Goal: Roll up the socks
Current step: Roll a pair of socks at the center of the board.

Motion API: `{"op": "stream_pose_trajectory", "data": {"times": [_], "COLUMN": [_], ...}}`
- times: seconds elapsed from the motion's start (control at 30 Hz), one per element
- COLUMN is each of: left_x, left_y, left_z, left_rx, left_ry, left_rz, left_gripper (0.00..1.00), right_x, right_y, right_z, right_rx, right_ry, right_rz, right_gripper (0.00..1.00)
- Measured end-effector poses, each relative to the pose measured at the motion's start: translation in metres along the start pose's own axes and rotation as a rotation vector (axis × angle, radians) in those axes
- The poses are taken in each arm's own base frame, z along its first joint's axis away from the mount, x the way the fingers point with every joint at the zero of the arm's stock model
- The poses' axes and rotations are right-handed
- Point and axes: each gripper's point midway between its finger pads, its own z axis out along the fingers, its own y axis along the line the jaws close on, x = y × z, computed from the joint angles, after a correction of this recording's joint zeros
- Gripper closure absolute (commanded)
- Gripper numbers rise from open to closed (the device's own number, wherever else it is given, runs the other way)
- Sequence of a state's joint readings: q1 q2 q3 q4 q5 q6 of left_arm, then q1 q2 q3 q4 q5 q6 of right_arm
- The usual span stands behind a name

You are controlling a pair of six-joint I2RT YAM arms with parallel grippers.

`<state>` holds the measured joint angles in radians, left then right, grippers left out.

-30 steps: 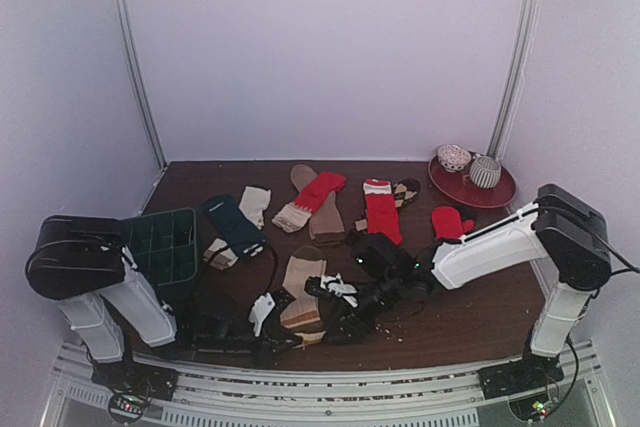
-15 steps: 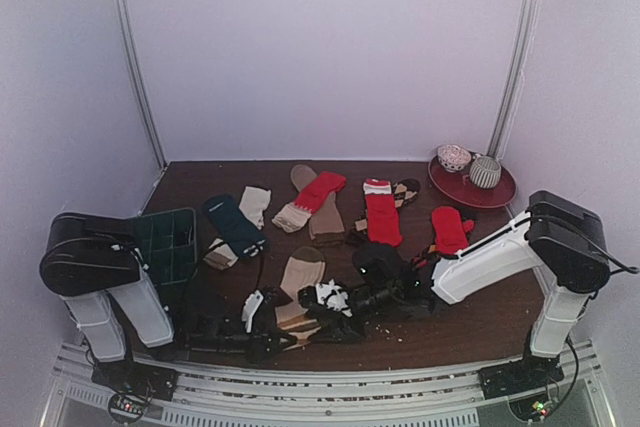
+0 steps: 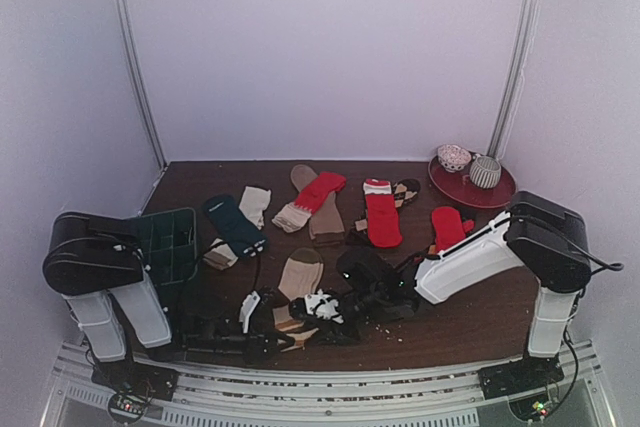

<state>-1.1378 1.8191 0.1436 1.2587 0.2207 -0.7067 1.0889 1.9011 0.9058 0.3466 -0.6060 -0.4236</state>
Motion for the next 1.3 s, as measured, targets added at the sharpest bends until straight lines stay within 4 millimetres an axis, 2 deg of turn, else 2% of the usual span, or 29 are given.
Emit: {"op": "stream_pose_trajectory", "data": {"times": [0.1, 0.17, 0.3, 0.33, 0.4, 0.5, 0.67, 0.77, 0.87, 1.07, 1.3], "left_x": [-0.001, 0.000, -0.003, -0.005, -0.010, -0.024, -0.068, -0.082, -0.074, -0.039, -0.026], "left_y": [0.000, 0.000, -0.001, -0.001, -0.001, 0.000, -0.011, -0.023, -0.025, -0.018, -0.015], "left_z": [0.000, 0.000, -0.005, -0.006, -0.011, -0.023, -0.048, -0.055, -0.050, -0.029, -0.016], "left_rx": [0.003, 0.004, -0.005, -0.014, -0.044, -0.108, -0.175, -0.180, -0.177, -0.157, -0.126], "left_ry": [-0.004, -0.005, -0.008, -0.008, -0.007, -0.034, -0.183, -0.241, -0.213, -0.096, -0.060], "left_rz": [0.002, 0.002, 0.027, 0.038, 0.068, 0.133, 0.287, 0.385, 0.464, 0.575, 0.630], "left_gripper": [1.00, 0.97, 0.63, 0.51, 0.41, 0.32, 0.29, 0.29, 0.29, 0.30, 0.31], "right_x": [-0.002, -0.003, -0.001, 0.000, 0.001, 0.004, 0.006, 0.008, 0.011, 0.011, 0.012], "right_y": [-0.001, -0.002, -0.007, -0.007, -0.007, -0.006, -0.006, -0.003, 0.003, 0.005, 0.005], "right_z": [0.002, 0.004, 0.010, 0.011, 0.011, 0.010, 0.010, 0.008, 0.006, 0.007, 0.009], "right_rx": [-0.007, -0.020, -0.065, -0.078, -0.101, -0.131, -0.183, -0.211, -0.238, -0.269, -0.309], "right_ry": [0.006, 0.013, 0.020, 0.018, 0.014, 0.014, 0.025, 0.040, 0.070, 0.145, 0.189], "right_rz": [0.032, 0.086, 0.266, 0.312, 0.401, 0.537, 0.738, 0.843, 0.918, 1.007, 1.060], "right_gripper": [0.89, 0.91, 0.91, 0.91, 0.92, 0.92, 0.92, 0.92, 0.92, 0.92, 0.92]}}
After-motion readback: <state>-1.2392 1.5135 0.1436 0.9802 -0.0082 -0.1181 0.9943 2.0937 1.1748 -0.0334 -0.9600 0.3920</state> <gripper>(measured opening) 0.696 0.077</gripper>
